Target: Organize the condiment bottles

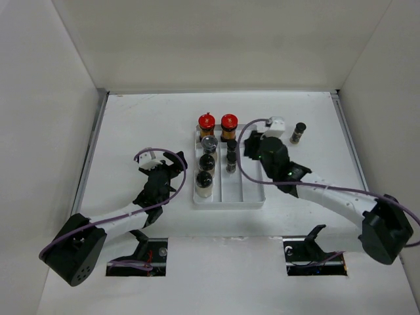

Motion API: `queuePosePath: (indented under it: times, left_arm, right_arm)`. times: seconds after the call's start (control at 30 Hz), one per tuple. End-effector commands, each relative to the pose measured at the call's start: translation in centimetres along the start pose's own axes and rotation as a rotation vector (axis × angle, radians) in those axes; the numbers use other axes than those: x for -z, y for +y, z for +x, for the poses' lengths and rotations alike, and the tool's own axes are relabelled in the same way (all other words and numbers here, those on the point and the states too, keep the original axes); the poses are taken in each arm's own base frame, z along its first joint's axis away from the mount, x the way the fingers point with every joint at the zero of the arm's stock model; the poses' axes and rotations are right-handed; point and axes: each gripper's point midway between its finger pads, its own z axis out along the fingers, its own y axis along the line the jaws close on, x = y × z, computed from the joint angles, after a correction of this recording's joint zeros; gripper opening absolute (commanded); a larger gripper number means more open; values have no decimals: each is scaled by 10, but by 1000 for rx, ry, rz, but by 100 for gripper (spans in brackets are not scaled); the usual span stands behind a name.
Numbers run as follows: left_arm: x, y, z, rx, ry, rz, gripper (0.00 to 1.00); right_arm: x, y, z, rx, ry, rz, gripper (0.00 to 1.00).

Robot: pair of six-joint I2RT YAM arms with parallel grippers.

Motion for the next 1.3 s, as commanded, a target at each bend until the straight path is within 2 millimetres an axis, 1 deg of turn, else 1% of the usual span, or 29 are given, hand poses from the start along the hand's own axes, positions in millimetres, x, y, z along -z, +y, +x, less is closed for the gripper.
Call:
queuePosePath:
  times: [0.0, 0.03, 0.07, 0.1, 0.13, 0.17, 0.23, 0.27, 0.33, 0.4, 0.47, 0.5, 0.63, 0.77, 0.8, 0.9, 1.0, 1.07, 1.1, 1.2, 1.27]
  left_arm:
    - [-3, -23, -21, 54, -58, 54, 85]
    - [-3, -24, -21, 53, -61, 54, 85]
    - [-4, -23, -20, 49, -59, 51, 85]
    - [-5, -22, -20, 47, -58, 48, 85]
    - [-5, -21, -20, 48, -60, 45, 85]
    - [-4, -21, -21, 53, -61, 48, 85]
    - [-2, -22, -24, 55, -69, 52, 85]
    - [-1, -22, -24, 54, -70, 53, 85]
    - [-2, -20, -24, 52, -69, 47, 85]
    - [-3, -20, -23, 52, -67, 47, 85]
    - [-2, -22, -23, 52, -67, 51, 85]
    - [-2, -22, -22, 51, -66, 50, 85]
    - [-3, -21, -22, 48, -64, 46, 86]
    - [-5, -18, -23, 46, -67, 39, 86]
    - [-4, -18, -23, 46, -68, 38, 86]
    - [-3, -18, -25, 49, -72, 39, 86]
    - [-5, -18, -22, 43, -65, 37, 86]
    - [-5, -19, -22, 45, -65, 41, 86]
    - [-4, -19, -23, 46, -67, 41, 86]
    - [-5, -18, -21, 42, -63, 37, 86]
    - [-5, -20, -21, 43, -59, 44, 86]
  right_arm:
    - [-9, -66, -29, -87, -80, 169, 45]
    - [-12, -80, -35, -111, -96, 205, 34]
    - [-16, -98, -42, -135, -115, 251, 28]
    - [-21, -115, -49, -140, -124, 299, 29]
    - [-27, -132, -56, -132, -130, 351, 33]
    - [-31, -150, -61, -120, -136, 405, 43]
    - [-35, -181, -68, -111, -154, 505, 68]
    - [-38, -192, -69, -108, -153, 539, 76]
    - [-45, -213, -68, -102, -136, 593, 85]
    - [-52, -230, -69, -102, -129, 631, 91]
    - [-62, -241, -65, -99, -95, 642, 95]
    - [-70, -245, -62, -99, -69, 633, 96]
    - [-88, -254, -60, -107, -41, 612, 96]
    - [-100, -261, -55, -102, -20, 613, 90]
    - [-103, -263, -54, -101, -15, 616, 88]
    - [-108, -268, -52, -99, -8, 624, 78]
    - [-109, -269, -53, -100, -9, 625, 65]
    - [-107, -271, -53, -99, -14, 634, 53]
    - [-102, -269, -54, -105, -23, 636, 49]
    - [-81, -263, -68, -119, -91, 636, 45]
    - [-70, -239, -75, -116, -124, 593, 45]
